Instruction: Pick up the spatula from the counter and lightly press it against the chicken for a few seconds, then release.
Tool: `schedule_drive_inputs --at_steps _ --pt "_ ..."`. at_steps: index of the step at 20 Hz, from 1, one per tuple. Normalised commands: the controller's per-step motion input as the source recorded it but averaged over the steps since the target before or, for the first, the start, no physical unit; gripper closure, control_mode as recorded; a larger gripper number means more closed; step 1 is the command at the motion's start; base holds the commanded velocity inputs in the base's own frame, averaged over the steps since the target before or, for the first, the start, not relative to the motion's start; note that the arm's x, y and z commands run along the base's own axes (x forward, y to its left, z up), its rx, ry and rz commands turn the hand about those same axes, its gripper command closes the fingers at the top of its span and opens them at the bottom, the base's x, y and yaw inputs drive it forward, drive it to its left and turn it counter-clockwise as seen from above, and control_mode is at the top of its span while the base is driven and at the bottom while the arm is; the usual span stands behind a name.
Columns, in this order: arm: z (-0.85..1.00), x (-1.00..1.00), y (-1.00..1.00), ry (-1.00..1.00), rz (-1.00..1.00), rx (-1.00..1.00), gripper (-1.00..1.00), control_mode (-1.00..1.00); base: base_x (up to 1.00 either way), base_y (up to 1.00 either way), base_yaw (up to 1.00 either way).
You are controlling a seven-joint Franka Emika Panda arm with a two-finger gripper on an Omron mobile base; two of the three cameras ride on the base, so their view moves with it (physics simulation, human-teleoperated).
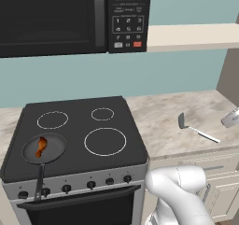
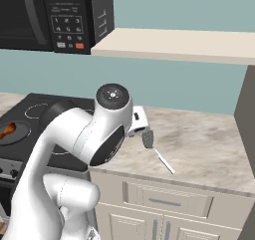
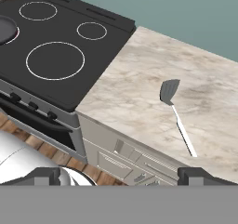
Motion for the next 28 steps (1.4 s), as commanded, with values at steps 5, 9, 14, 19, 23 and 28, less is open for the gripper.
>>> schedule_drive_inputs --at_steps 5,9,14,19,23,28 --pt "-0.07 0.27 -0.02 0.09 0.00 0.00 -1.00 -1.00 0.00 0.00 0.00" --pt "-0.16 0.17 -0.06 0.01 0.02 0.00 -1.00 -1.00 0.00 0.00 0.00" --pt "-0.21 0.12 -0.10 0.00 0.02 0.00 -1.00 -1.00 0.00 0.00 0.00" --pt "-0.22 0.06 -0.08 0.00 0.02 0.00 -1.00 -1.00 0.00 0.00 0.00" --pt "-0.18 0.12 -0.01 0.03 0.00 0.00 -1.00 -1.00 0.00 0.00 0.00" --pt "-0.19 0.10 -0.06 0.05 0.00 0.00 -1.00 -1.00 0.00 0.00 0.00"
